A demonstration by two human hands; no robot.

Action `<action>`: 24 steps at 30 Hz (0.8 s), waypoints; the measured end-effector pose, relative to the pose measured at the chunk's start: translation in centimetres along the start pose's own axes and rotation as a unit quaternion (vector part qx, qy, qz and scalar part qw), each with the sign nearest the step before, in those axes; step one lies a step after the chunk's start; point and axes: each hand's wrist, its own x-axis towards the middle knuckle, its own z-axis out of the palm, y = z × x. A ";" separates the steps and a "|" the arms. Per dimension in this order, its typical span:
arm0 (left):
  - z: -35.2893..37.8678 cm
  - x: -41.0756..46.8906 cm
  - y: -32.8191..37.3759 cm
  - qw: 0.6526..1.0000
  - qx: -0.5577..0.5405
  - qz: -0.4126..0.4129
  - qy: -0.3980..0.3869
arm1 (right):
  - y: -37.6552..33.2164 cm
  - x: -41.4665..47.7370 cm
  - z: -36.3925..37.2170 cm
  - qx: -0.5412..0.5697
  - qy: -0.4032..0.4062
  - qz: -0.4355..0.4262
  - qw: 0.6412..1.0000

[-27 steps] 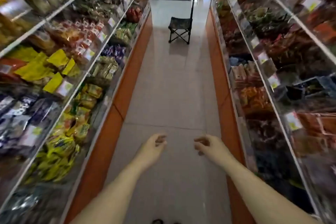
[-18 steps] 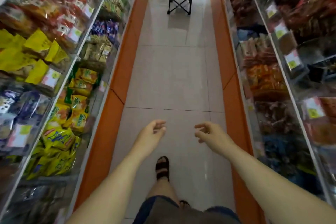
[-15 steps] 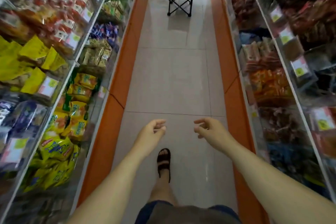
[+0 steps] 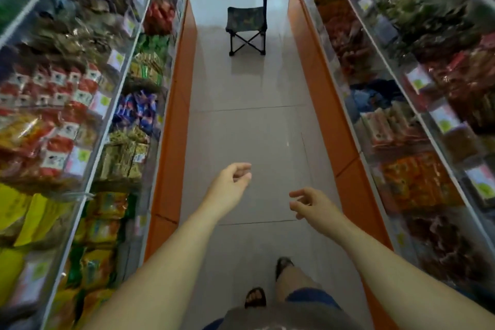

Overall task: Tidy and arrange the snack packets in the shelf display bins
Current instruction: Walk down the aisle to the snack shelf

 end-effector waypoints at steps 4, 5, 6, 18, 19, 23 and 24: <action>-1.4 6.4 2.2 1.000 -0.002 -0.006 -0.009 | -3.0 6.9 -2.1 -0.004 0.004 0.004 1.000; -1.8 8.1 2.6 1.000 -0.002 -0.010 -0.007 | -4.0 8.8 -2.7 -0.005 0.000 0.000 1.000; -2.3 9.8 3.1 1.000 0.000 -0.012 -0.005 | -5.1 10.7 -3.3 -0.006 -0.005 -0.005 1.000; -10.5 25.9 7.2 0.995 -0.010 -0.094 0.042 | -21.9 31.7 -11.4 -0.075 -0.038 -0.074 0.994; -11.3 27.0 7.2 0.994 -0.013 -0.098 0.042 | -23.1 33.1 -11.5 -0.068 -0.042 -0.078 0.994; -14.5 32.9 7.0 0.992 -0.027 -0.105 0.058 | -26.6 39.1 -11.3 -0.058 -0.045 -0.070 0.995; -15.4 34.4 7.2 0.993 -0.025 -0.104 0.057 | -27.4 40.6 -11.2 -0.056 -0.046 -0.065 0.995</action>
